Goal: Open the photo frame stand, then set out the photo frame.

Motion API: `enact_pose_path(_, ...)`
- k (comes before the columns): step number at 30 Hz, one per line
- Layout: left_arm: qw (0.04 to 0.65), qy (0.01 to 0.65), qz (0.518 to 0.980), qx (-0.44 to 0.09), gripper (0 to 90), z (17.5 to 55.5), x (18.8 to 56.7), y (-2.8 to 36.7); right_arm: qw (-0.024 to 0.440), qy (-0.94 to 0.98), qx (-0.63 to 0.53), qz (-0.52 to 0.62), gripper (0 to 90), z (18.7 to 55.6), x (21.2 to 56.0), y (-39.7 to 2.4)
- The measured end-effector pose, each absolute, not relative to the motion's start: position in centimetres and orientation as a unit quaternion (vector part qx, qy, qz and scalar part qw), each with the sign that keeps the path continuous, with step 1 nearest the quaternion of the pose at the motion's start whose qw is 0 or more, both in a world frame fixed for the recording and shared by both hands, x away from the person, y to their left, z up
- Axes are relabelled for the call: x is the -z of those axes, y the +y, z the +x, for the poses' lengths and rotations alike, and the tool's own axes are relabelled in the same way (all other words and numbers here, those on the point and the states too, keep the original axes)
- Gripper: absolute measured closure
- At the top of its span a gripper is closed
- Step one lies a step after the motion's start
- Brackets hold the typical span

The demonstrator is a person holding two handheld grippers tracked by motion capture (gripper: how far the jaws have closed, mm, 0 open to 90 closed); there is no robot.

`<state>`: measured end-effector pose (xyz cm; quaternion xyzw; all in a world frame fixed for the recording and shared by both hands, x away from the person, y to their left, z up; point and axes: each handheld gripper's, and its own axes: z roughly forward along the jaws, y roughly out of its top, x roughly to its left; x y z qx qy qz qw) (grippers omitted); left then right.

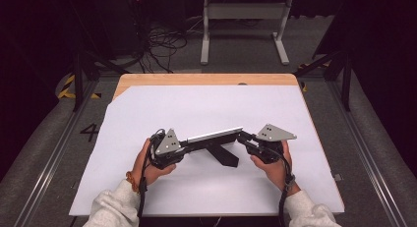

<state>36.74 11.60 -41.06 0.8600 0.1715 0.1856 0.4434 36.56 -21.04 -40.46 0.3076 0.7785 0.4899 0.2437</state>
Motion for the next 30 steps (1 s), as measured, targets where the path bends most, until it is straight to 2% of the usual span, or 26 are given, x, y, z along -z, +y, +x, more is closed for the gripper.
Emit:
enact_pose_path(20, 0.447, 0.171, 0.858, -0.184, 81.1, 36.38, 41.18, 11.37, 0.241, 0.776, -0.491, 0.314, 79.0, 37.09, 40.53, -20.99)
enact_pose_path(30, 0.439, 0.169, 0.861, -0.192, 82.6, 36.02, 41.13, 10.96, 0.261, 0.77, -0.483, 0.324, 78.8, 37.37, 40.59, -20.51)
